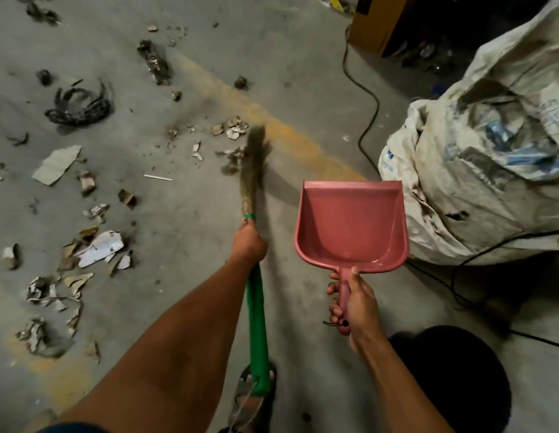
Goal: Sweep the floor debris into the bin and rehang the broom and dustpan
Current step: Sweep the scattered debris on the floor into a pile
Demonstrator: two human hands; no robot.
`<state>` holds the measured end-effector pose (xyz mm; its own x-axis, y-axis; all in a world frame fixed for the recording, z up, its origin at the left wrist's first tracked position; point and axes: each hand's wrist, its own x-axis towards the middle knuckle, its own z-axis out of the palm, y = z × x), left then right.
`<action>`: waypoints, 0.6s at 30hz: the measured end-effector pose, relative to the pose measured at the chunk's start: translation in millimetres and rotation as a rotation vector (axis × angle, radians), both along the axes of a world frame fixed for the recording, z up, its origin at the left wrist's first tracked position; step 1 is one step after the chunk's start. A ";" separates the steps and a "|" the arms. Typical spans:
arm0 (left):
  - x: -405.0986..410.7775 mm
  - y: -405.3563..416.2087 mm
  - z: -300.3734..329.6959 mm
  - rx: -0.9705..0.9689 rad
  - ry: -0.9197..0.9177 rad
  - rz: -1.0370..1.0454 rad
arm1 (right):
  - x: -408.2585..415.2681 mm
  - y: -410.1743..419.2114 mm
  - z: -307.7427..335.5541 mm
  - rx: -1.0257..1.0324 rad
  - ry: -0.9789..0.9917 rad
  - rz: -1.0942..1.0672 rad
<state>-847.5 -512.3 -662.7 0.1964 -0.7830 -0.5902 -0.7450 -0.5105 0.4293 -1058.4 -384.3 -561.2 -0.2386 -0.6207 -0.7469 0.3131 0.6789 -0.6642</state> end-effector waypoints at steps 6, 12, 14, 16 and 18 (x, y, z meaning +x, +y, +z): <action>119.7 9.0 -3.6 0.102 -0.051 0.413 | 52.4 -28.2 -1.5 0.011 -0.016 0.135; 167.3 57.5 22.6 -0.003 -0.129 0.576 | 101.3 -45.3 18.9 -0.002 -0.010 0.190; 166.5 69.3 31.8 -0.092 -0.109 0.579 | 114.7 -48.5 29.2 0.007 -0.006 0.201; 158.1 76.2 41.8 -0.162 -0.071 0.553 | 124.9 -53.0 39.6 0.014 0.006 0.215; 145.7 74.4 57.1 -0.213 -0.042 0.492 | 132.0 -62.5 52.8 0.004 0.012 0.221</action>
<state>-701.8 -437.9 -605.6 0.5906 -0.6939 -0.4121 -0.4580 -0.7086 0.5368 -926.4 -446.8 -508.4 -0.1061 -0.6559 -0.7474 0.1480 0.7328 -0.6641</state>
